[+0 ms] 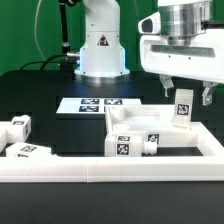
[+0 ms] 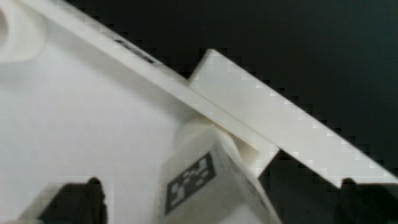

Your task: Assemble one leg

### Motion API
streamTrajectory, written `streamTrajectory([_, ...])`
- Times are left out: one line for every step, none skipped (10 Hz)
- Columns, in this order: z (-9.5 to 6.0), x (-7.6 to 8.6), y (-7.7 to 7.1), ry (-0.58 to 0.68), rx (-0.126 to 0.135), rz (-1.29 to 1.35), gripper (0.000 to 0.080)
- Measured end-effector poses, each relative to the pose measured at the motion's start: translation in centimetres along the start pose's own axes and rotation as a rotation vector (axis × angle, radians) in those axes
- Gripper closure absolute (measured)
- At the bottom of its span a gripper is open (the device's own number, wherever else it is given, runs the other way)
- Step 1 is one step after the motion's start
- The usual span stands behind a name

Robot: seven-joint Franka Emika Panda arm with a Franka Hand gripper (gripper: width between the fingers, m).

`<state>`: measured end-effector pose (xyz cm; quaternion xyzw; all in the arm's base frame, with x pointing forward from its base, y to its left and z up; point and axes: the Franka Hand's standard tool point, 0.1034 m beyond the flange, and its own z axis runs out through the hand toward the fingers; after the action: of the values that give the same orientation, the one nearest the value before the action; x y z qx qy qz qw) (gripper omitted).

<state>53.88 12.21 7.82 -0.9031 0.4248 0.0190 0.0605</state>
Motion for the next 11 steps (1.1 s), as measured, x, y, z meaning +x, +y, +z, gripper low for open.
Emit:
streamTrajectory([-0.01,0.1,0.06,0.001,-0.001,-0.105,0.0151])
streamTrajectory([-0.03,0.25,0.13,0.003,-0.002,-0.164,0.0151])
streamTrajectory([-0.03,0.28,0.16,0.004,-0.005,-0.235,0.0151])
streamTrajectory([0.0,0.3,0.17,0.004,-0.006,-0.285,0.0151])
streamTrajectory([-0.01,0.4,0.22,0.002,-0.008,-0.361,0.0151])
streamTrajectory([-0.05,0.54,0.24,0.0,-0.01,-0.428,0.0151])
streamTrajectory([-0.09,0.6,0.21,0.001,-0.01,-0.505,0.0151])
streamTrajectory([-0.09,0.68,0.26,0.0,-0.01,-0.57,0.0151])
streamTrajectory([-0.05,0.83,0.38,0.0,-0.011,-0.612,0.0151])
streamTrajectory([-0.01,0.95,0.47,-0.001,-0.011,-0.63,0.0178])
streamTrajectory([0.0,0.93,0.46,-0.001,-0.011,-0.626,0.0178])
